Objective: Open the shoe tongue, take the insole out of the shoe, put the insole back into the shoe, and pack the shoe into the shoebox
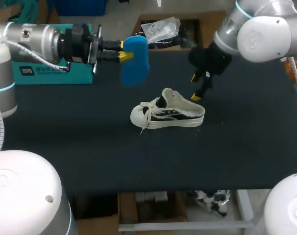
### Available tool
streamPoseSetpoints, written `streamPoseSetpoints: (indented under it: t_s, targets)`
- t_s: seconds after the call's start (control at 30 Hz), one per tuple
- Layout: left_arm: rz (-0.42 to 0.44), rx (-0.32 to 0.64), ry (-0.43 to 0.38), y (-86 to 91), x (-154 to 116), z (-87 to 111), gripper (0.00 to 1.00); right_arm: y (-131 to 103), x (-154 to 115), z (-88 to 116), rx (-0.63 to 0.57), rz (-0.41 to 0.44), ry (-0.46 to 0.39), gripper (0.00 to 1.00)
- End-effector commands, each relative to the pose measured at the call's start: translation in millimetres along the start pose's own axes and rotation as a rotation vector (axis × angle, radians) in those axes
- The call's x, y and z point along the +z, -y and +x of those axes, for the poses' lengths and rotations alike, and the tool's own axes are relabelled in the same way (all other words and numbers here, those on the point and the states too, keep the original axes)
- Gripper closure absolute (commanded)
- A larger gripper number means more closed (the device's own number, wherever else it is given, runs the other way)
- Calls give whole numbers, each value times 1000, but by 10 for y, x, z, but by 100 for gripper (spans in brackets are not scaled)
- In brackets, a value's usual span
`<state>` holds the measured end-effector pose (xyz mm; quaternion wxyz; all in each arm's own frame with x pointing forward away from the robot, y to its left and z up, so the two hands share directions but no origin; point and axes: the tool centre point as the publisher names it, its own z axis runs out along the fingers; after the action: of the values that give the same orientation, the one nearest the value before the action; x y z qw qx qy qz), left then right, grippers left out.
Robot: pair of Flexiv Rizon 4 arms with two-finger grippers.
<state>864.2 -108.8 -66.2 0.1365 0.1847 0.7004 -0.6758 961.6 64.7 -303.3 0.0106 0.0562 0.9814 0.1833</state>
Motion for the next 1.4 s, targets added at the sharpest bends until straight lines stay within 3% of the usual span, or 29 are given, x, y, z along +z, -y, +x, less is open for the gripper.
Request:
streamPoseSetpoints:
  t_s: [0.03, 0.3, 0.6, 0.77, 0.8, 0.87, 0.93, 0.97, 1.4]
  targets:
    - [-8, -15, 371, 27, -452, 196, 100, -177, 185, 36, 4, 166, 34, 0]
    - [-12, -55, 424, -6, -795, 371, 100, -349, 367, 34, 3, 258, 36, 0]
    - [-37, -55, 457, 44, -1013, 556, 100, -334, 450, -71, 2, 330, 22, 0]
    - [-46, -51, 471, 73, -1054, 637, 100, -329, 519, -134, -6, 339, 10, 9]
    - [-49, -52, 474, 74, -1057, 645, 100, -330, 535, -141, -8, 337, 7, 12]
    - [-49, -52, 478, 70, -1072, 664, 100, -328, 565, -146, -10, 336, -1, 51]
    - [-51, -54, 485, 66, -1084, 683, 100, -319, 592, -149, -9, 338, -8, 75]
    - [-50, -55, 487, 64, -1090, 689, 100, -314, 601, -151, -9, 339, -9, 98]
    - [-45, -62, 490, 24, -1059, 676, 100, -315, 615, -118, -8, 376, -5, 100]
